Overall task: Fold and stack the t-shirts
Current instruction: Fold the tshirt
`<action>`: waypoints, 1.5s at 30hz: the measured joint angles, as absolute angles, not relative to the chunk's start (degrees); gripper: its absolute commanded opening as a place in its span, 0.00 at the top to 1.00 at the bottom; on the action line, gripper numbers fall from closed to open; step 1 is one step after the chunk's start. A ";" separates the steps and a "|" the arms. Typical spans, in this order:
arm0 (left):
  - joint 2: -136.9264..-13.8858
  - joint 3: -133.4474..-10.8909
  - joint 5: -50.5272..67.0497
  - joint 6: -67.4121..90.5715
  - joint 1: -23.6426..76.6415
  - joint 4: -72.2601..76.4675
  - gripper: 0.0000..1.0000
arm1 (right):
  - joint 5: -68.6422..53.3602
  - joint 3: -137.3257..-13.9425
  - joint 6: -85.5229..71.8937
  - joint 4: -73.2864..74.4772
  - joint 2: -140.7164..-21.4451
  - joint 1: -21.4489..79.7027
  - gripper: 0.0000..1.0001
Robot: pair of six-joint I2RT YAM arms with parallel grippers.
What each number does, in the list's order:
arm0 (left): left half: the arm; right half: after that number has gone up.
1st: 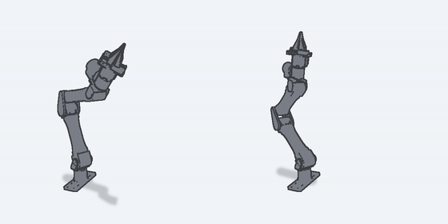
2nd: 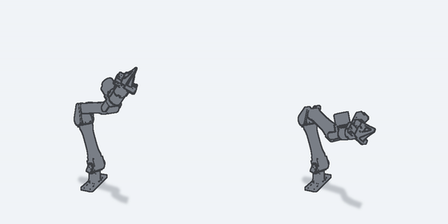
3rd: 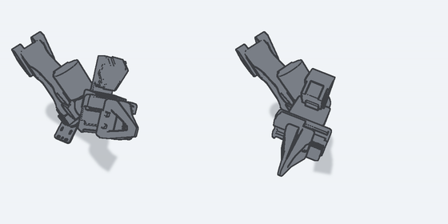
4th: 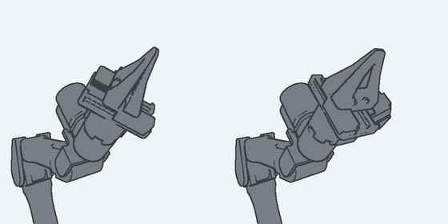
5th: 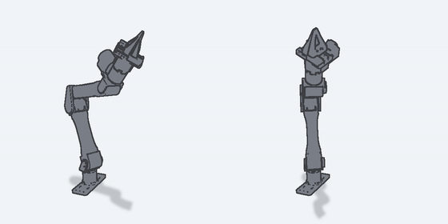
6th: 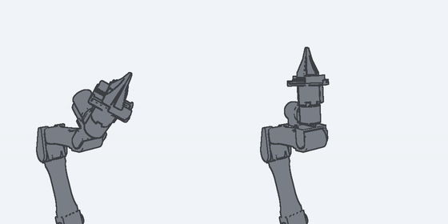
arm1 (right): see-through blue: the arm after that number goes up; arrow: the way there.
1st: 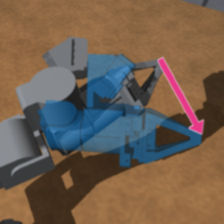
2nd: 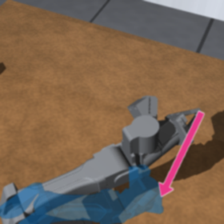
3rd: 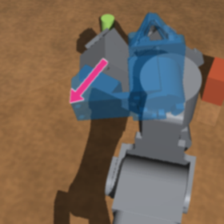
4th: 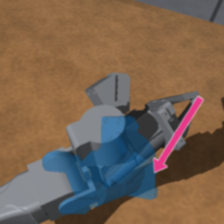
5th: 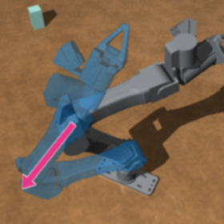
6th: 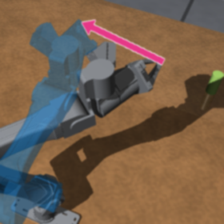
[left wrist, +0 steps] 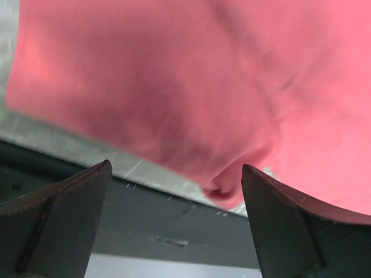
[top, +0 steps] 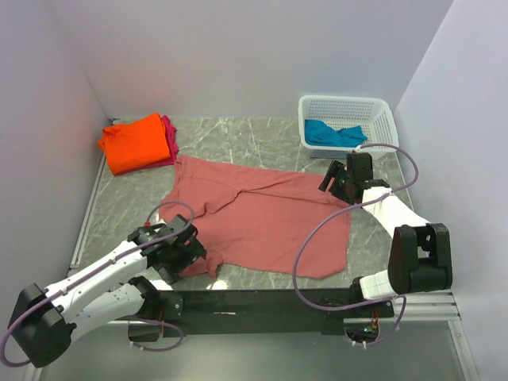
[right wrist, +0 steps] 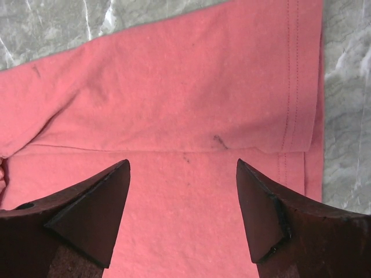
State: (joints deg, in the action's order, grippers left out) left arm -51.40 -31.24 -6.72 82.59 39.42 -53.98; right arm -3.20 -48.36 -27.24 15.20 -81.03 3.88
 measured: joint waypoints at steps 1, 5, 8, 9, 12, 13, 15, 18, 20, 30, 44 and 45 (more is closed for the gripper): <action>-51.90 -31.20 -6.31 83.79 40.56 -54.74 0.01 | -3.18 -48.36 -27.24 15.11 -81.03 3.88 0.20; -53.28 -30.00 -5.85 87.53 43.13 -56.23 0.01 | -3.20 -48.34 -27.22 14.76 -81.03 3.88 0.20; -53.65 -28.60 -6.79 89.91 43.22 -56.27 0.08 | -3.27 -48.29 -27.22 14.52 -81.03 3.88 0.20; -53.74 -28.32 -7.62 90.70 43.22 -56.18 0.17 | -3.27 -48.29 -27.22 14.52 -81.03 3.88 0.20; -54.37 -28.18 -10.50 93.19 43.22 -55.75 0.35 | -3.38 -47.88 -27.22 14.28 -80.68 3.88 0.20; -54.63 -28.18 -11.66 94.24 43.22 -55.55 0.39 | -3.51 -47.35 -27.20 14.11 -80.20 3.88 0.20; -54.96 -28.18 -13.54 95.39 43.22 -55.13 0.45 | -3.66 -46.13 -27.22 14.13 -78.98 3.88 0.20; -55.22 -27.14 -14.87 96.01 43.22 -52.71 0.52 | -3.84 -44.07 -27.33 14.31 -76.84 3.88 0.20; -55.77 -26.63 -14.85 96.42 43.22 -52.21 0.58 | -3.95 -42.89 -27.73 14.52 -75.26 3.88 0.20; -56.95 -27.16 -15.51 97.08 43.22 -51.46 0.99 | -6.28 -33.32 -34.94 20.97 -60.93 5.56 0.19; -56.73 -31.64 -16.91 95.13 43.22 -54.19 0.99 | -9.67 -22.11 -54.26 40.03 -47.99 27.97 0.21; -56.36 -31.64 -16.91 95.11 43.22 -54.19 0.99 | -9.93 -21.96 -55.05 40.40 -47.48 28.71 0.22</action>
State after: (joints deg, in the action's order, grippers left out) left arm -56.36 -31.64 -16.91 95.11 43.22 -54.19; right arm -9.93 -21.96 -55.05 40.40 -47.48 28.71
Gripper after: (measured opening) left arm 0.026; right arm 0.788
